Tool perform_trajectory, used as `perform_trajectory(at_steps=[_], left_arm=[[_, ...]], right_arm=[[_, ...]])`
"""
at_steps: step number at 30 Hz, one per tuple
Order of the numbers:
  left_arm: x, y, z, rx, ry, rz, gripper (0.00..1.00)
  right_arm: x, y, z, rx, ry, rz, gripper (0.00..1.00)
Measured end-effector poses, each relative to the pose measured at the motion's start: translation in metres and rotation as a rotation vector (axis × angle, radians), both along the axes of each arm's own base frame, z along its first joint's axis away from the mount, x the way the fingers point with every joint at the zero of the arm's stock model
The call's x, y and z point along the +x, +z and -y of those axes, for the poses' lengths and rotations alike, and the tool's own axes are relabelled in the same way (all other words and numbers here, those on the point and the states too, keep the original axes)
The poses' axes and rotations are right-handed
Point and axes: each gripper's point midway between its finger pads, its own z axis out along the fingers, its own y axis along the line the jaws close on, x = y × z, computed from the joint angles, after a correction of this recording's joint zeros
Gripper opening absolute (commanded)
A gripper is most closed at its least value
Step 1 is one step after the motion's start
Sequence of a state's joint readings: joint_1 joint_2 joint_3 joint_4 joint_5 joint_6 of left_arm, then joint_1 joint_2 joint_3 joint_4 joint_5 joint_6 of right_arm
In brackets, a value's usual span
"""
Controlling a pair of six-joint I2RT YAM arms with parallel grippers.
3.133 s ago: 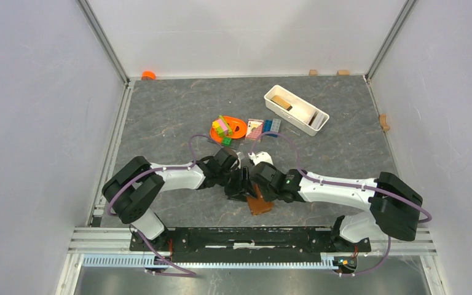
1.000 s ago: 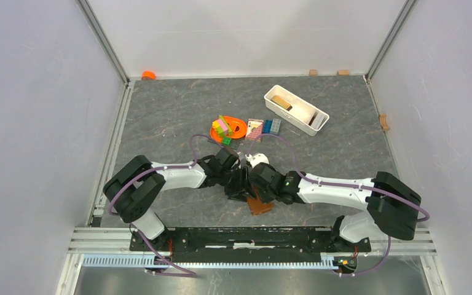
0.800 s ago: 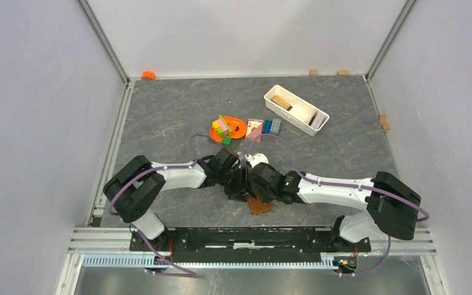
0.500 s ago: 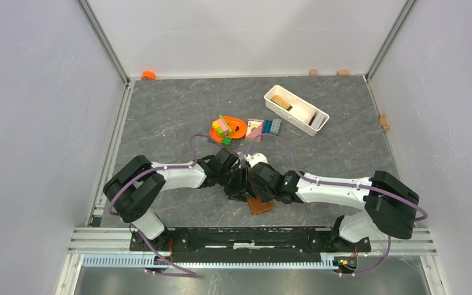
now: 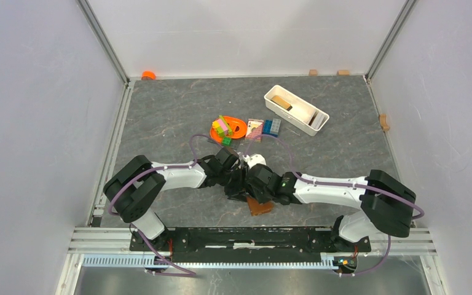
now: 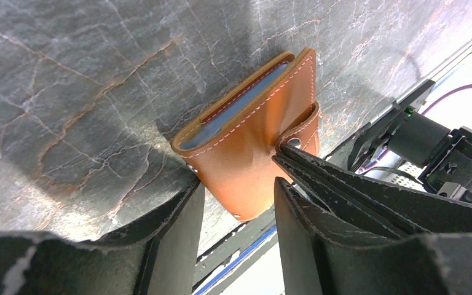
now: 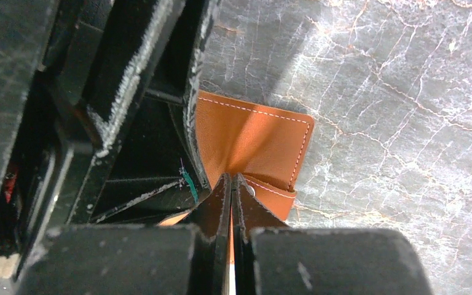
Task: Put the credit cards into the card holder
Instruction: Close the card holder at the center of the board.
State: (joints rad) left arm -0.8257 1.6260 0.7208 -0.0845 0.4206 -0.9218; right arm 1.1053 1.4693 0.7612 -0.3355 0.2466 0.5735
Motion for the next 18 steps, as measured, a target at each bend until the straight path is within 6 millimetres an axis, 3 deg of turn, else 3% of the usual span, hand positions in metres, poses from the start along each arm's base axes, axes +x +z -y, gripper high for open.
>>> perform_trajectory(at_steps=[18], left_arm=[[0.0,0.0,0.0,0.004,0.0,-0.001,0.54]], right_arm=[[-0.004,-0.004,0.011,0.203,-0.141,0.05,0.0]])
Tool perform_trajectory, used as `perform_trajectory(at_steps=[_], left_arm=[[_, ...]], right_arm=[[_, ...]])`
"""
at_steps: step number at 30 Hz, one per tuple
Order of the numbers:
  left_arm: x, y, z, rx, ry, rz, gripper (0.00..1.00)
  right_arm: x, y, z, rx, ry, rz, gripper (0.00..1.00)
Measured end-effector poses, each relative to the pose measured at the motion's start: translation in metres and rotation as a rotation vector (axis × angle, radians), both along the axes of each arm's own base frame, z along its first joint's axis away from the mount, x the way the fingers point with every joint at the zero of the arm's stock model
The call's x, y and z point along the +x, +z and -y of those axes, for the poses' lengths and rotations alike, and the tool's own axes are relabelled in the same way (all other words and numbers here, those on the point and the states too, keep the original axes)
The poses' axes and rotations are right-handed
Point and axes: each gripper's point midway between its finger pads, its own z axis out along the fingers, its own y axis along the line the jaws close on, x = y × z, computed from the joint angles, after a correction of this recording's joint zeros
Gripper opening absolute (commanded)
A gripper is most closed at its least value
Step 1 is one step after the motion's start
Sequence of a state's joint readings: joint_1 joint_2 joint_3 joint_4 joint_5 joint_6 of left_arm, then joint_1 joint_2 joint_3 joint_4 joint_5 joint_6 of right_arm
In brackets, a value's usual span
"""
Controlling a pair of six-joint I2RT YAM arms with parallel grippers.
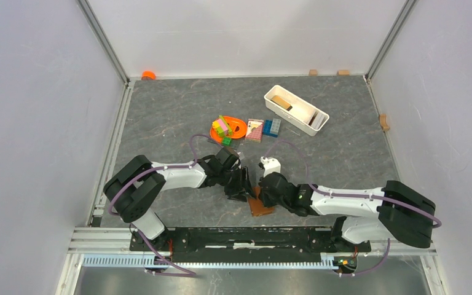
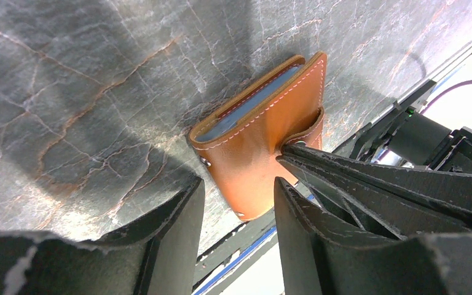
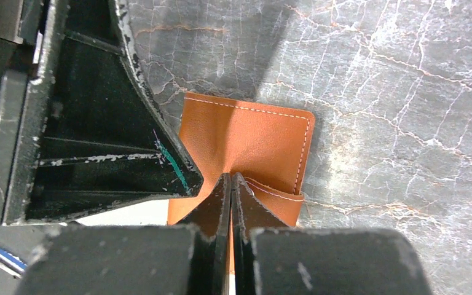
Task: Put the credit cards into the card holder
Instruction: Close the card holder at the center of the board.
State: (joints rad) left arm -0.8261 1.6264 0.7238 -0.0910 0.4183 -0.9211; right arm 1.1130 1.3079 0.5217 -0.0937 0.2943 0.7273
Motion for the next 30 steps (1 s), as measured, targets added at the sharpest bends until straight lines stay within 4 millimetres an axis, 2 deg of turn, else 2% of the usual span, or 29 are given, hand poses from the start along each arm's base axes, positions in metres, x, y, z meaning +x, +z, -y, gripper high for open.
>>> perform_trajectory(at_steps=[30], left_arm=[[0.0,0.0,-0.001,0.008,-0.001,0.003,0.54]], right_arm=[[0.006,-0.011,0.02,0.431,-0.137,-0.057,0.0]])
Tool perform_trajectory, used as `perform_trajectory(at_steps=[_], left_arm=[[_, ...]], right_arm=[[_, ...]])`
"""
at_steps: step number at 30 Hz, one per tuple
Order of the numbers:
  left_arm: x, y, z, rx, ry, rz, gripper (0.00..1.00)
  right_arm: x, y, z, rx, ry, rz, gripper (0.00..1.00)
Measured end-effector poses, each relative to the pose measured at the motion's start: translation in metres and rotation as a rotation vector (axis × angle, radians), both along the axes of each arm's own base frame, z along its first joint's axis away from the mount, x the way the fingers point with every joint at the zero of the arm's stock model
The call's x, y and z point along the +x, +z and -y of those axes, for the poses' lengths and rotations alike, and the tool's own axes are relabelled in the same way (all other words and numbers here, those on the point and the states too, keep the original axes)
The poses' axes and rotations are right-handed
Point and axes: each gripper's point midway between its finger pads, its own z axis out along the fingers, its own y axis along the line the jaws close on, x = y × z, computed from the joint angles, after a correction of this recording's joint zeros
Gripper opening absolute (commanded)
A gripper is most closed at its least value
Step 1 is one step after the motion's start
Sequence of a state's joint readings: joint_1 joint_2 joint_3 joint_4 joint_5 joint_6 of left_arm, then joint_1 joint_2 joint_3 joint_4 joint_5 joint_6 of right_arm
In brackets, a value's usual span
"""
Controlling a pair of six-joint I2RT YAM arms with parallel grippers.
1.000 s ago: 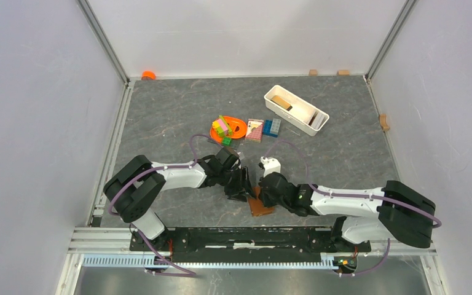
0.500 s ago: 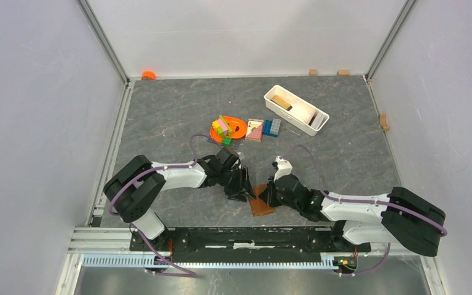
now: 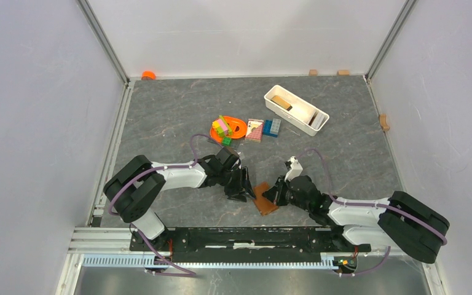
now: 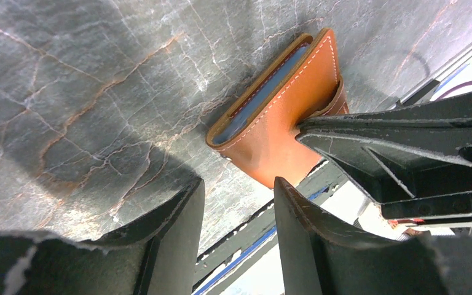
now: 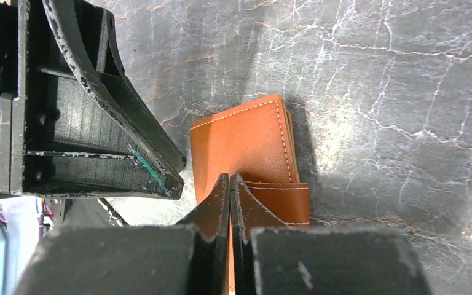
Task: Put the credit cards into the card holder
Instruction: Close the card holder at the center of the board.
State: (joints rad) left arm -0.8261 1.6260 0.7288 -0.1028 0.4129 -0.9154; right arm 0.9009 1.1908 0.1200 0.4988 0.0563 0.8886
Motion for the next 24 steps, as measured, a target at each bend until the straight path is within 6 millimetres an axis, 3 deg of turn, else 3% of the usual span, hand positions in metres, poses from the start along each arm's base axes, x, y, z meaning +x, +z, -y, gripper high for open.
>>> perform_trajectory(at_steps=[24], left_arm=[[0.021,0.003,-0.027,0.084,0.056,0.08,0.55]], right_arm=[[0.017,-0.001,0.004,0.149,0.017,-0.082,0.0]])
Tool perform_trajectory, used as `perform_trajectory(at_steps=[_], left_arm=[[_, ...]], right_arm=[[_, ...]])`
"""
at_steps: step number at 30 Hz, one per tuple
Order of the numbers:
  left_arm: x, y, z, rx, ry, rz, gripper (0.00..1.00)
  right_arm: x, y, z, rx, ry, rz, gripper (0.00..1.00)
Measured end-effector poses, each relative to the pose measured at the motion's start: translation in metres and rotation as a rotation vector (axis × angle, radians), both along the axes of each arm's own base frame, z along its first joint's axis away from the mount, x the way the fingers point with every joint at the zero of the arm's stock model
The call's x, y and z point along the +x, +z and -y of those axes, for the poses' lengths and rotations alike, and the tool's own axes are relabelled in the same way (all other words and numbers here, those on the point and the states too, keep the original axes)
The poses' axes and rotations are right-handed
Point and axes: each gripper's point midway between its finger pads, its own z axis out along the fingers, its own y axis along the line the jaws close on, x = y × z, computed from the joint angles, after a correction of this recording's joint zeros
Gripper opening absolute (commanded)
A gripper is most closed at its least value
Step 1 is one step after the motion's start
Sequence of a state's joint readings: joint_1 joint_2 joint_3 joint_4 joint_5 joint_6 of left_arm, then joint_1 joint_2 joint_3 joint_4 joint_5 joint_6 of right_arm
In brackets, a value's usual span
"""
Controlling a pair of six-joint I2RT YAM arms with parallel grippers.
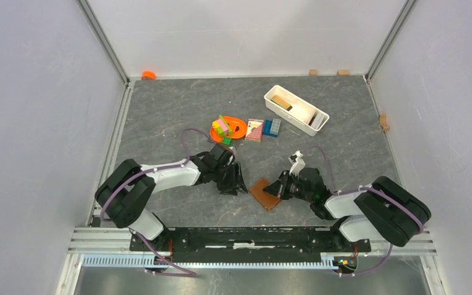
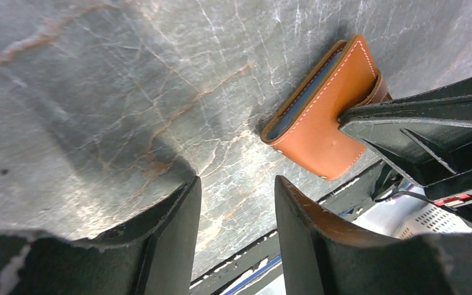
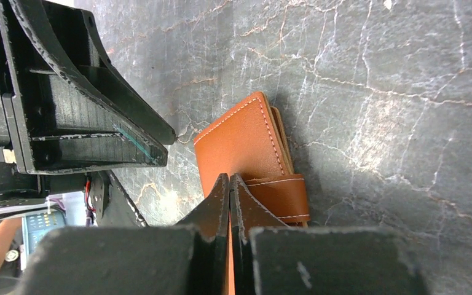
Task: Put the credit cards into the card holder
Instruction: Close the card holder at the center of the board.
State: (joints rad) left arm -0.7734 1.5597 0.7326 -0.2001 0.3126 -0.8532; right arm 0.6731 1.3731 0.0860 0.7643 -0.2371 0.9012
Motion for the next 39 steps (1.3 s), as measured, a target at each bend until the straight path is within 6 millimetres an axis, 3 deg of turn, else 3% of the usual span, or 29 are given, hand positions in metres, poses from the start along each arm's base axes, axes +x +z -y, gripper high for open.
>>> perform_trajectory(at_steps=[17,23,29,39], left_arm=[[0.017,0.026,-0.016,0.038,0.011,0.14,0.55],[0.024,0.044,-0.021,0.029,0.018,0.206,0.56],[0.028,0.061,-0.023,0.01,0.022,0.261,0.56],[0.026,0.07,-0.024,-0.005,0.02,0.271,0.55]], right_arm=[[0.013,-0.001,0.008,0.057,-0.005,-0.022,0.0],[0.013,-0.003,0.008,0.07,0.007,-0.029,0.0],[0.016,-0.004,0.003,0.08,0.024,-0.037,0.0],[0.034,-0.004,-0.013,0.069,0.032,-0.035,0.0]])
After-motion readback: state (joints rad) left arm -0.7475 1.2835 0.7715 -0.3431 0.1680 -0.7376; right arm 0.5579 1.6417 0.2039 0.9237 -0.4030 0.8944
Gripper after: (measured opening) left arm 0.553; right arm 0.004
